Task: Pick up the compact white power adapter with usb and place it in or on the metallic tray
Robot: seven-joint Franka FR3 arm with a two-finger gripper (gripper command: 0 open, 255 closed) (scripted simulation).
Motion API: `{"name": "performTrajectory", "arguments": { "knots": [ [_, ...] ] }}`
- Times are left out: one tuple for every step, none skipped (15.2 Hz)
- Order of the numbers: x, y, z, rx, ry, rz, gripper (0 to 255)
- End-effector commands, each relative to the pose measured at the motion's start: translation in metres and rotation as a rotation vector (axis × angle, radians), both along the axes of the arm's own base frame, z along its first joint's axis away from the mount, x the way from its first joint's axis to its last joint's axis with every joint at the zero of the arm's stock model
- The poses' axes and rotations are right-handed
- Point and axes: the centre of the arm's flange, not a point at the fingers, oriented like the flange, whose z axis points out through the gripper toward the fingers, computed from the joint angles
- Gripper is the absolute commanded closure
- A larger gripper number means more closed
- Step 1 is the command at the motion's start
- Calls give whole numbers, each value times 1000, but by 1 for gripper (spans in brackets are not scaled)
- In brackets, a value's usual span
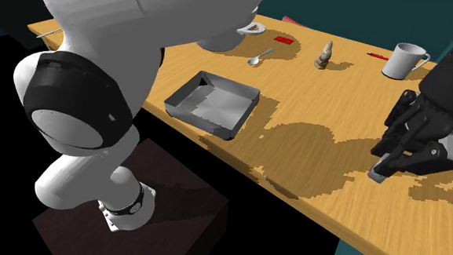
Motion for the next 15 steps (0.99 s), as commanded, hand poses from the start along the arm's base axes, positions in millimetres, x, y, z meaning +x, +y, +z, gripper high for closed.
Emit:
{"name": "performTrajectory", "arguments": {
  "knots": [
    [-24,5,5,0,0,1,255],
    [-37,6,5,0,0,1,255],
    [-50,8,6,0,0,1,255],
    [-63,9,6,0,0,1,255],
    [-76,11,7,0,0,1,255],
    [-90,12,7,0,0,1,255],
    [-103,14,8,0,0,1,255],
    [-116,15,8,0,0,1,255],
    [-129,17,9,0,0,1,255],
    [-142,18,9,0,0,1,255],
    [-155,19,10,0,0,1,255],
    [-168,21,10,0,0,1,255],
    [-181,22,11,0,0,1,255],
    [-194,24,11,0,0,1,255],
    [-207,25,12,0,0,1,255]
  ]
}}
